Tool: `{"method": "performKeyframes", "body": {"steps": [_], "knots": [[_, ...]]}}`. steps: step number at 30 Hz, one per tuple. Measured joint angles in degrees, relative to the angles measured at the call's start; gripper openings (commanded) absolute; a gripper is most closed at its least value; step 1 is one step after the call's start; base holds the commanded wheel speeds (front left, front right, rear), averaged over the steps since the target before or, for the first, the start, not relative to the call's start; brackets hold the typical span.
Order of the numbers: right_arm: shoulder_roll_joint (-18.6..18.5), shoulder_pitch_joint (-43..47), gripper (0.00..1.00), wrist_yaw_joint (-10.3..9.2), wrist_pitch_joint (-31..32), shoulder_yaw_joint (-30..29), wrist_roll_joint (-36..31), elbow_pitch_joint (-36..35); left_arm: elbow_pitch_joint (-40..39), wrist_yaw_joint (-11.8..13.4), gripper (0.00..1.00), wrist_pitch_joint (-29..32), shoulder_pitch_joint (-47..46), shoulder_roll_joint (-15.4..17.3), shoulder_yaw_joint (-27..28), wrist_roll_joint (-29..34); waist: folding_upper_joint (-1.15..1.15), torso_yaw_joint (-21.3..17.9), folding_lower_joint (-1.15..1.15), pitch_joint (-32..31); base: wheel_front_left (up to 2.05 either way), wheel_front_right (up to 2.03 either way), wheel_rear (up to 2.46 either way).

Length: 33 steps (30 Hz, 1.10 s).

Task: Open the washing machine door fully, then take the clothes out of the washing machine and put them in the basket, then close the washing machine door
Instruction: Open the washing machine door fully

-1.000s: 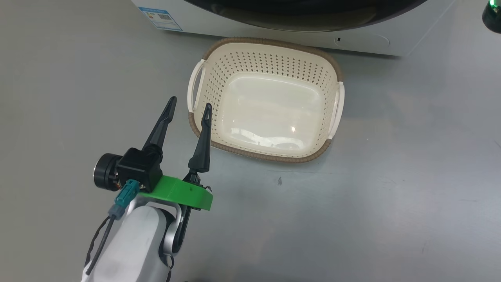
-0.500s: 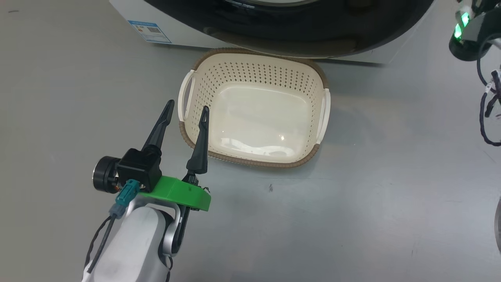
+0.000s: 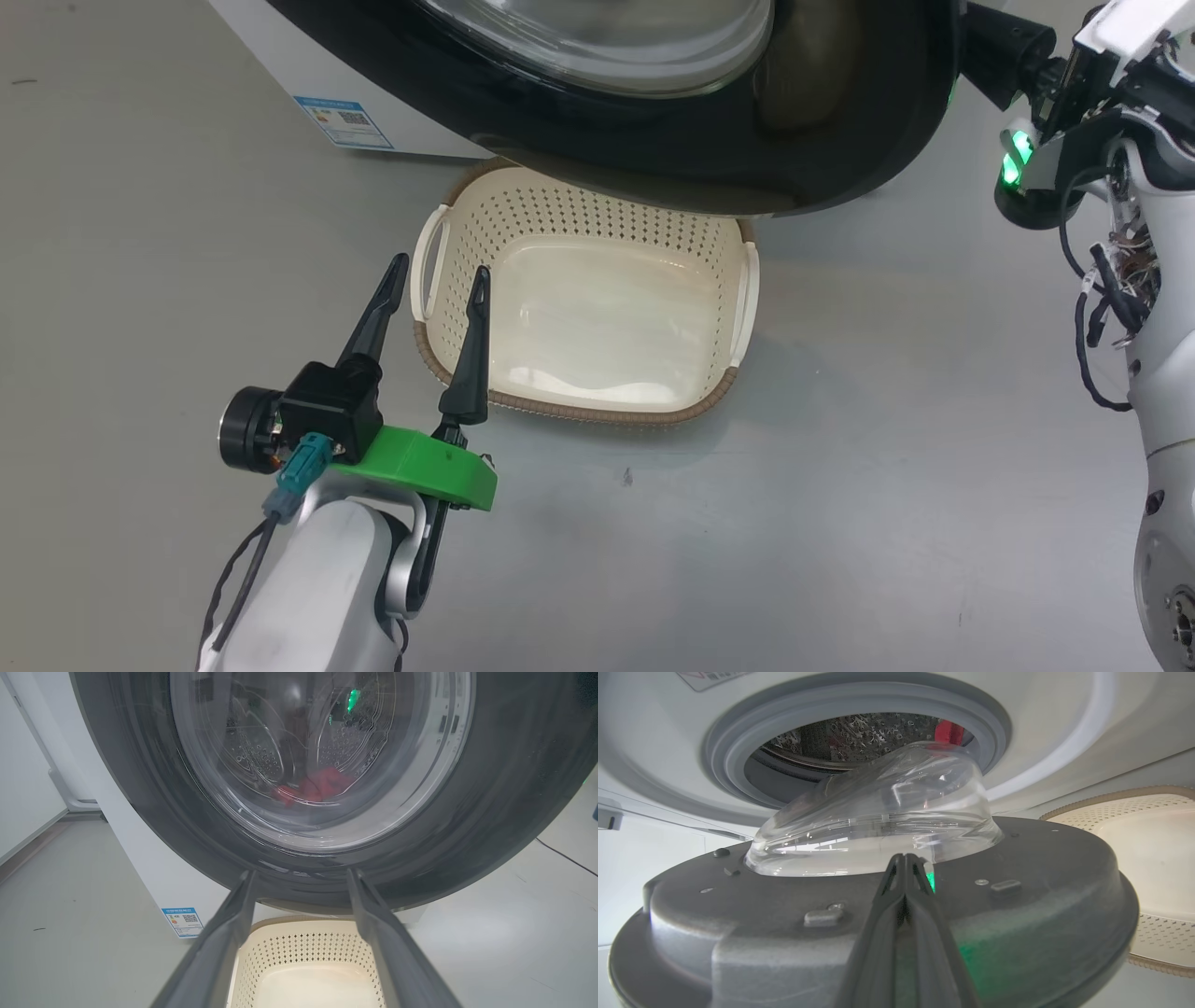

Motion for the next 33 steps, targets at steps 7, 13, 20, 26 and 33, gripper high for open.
{"method": "performKeyframes", "body": {"steps": [7,13,20,26,33], "knots": [[1.5,3.1,0.0,0.52,0.5,0.3,0.8,0.4,0.8,0.0,1.0,0.0,1.2,0.0,0.2,0.0,0.0,-0.5,0.0,-2.4,0.0,0.0,0.0],[2.9,5.8,0.0,0.57,1.7,1.3,1.2,0.6,1.8,0.0,1.0,0.0,2.3,0.0,0.5,0.3,0.0,-0.7,0.0,-4.5,0.0,0.0,0.0],[4.6,9.0,0.0,0.75,2.1,2.0,1.8,0.6,2.3,0.1,1.0,0.0,3.9,0.0,1.6,0.3,0.0,-0.8,0.0,-7.1,0.0,0.0,0.0],[5.6,11.6,0.0,1.05,2.3,3.2,2.1,0.3,2.8,0.2,1.0,0.0,5.5,0.0,2.6,0.6,0.0,-1.1,-0.01,-9.0,0.0,0.0,0.0],[6.2,15.3,0.0,1.05,2.3,4.5,2.4,-2.1,3.4,0.2,1.0,0.0,7.1,0.0,3.5,0.9,0.0,-1.1,-0.01,-11.0,0.0,0.0,0.0]]}}
